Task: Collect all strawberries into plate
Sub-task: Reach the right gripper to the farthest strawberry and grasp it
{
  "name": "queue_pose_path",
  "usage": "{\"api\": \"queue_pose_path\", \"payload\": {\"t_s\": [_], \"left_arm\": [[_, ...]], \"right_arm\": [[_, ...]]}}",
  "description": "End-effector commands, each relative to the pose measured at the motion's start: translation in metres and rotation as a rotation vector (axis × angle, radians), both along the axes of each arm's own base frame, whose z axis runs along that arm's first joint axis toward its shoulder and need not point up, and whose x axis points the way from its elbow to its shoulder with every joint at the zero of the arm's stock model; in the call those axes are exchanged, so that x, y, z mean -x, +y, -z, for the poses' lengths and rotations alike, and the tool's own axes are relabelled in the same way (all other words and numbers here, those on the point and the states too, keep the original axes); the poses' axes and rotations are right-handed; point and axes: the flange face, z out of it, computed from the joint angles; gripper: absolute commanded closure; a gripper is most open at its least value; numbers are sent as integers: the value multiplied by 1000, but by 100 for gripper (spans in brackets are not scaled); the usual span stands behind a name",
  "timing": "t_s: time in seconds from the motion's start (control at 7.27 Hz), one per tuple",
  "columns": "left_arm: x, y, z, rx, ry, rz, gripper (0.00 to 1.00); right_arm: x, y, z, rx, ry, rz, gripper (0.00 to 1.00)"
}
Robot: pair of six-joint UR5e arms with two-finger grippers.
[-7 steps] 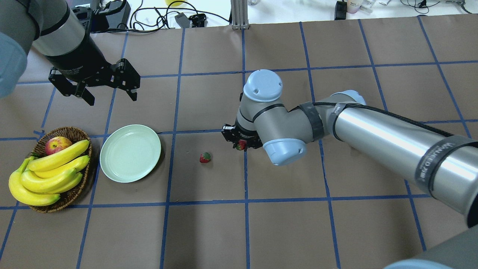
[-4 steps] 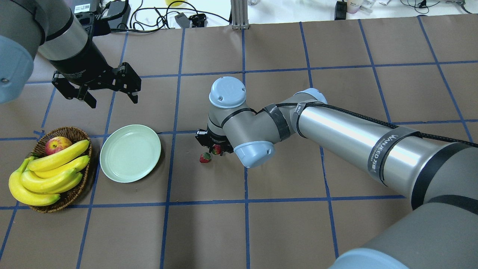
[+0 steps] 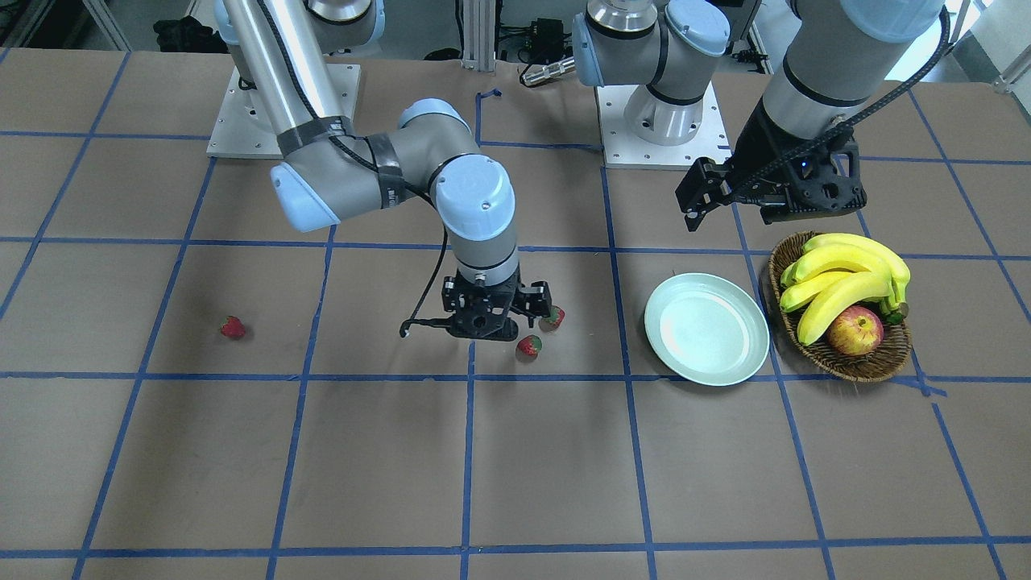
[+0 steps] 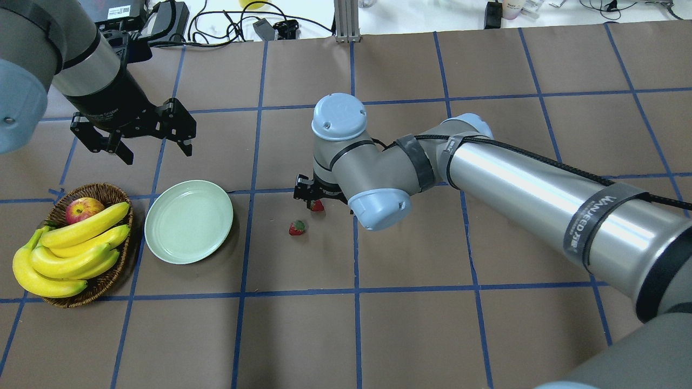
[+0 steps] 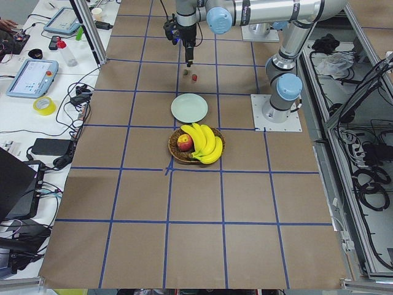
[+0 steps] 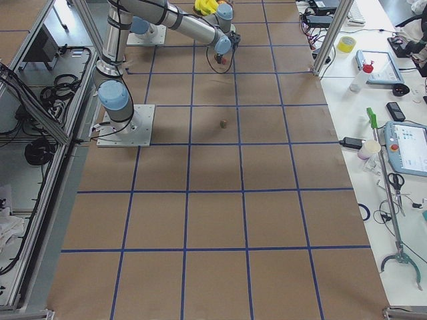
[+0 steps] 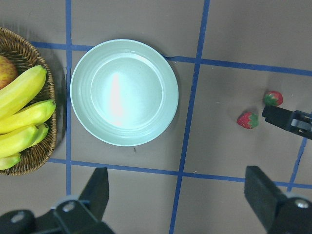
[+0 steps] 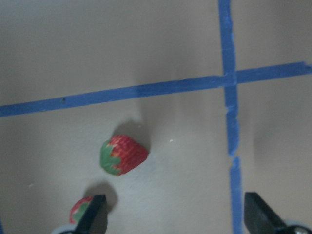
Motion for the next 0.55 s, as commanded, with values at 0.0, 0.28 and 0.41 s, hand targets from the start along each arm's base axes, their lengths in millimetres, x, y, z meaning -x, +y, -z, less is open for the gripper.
{"api": "queue_pose_path", "payload": {"t_s": [0.0,0.28,0.41], "left_arm": [[-1,-2,6,-11,3,-2,0],[-2,-7,10,-19,3,-4,0],[-3,-7,11,-22,2,-4,0]], "right_arm": [[111,-32,-28,6,68,-28,0],[213,-32,-18,-20,68,-80,0],[261,-35,-23,-11,111,-118,0]]}}
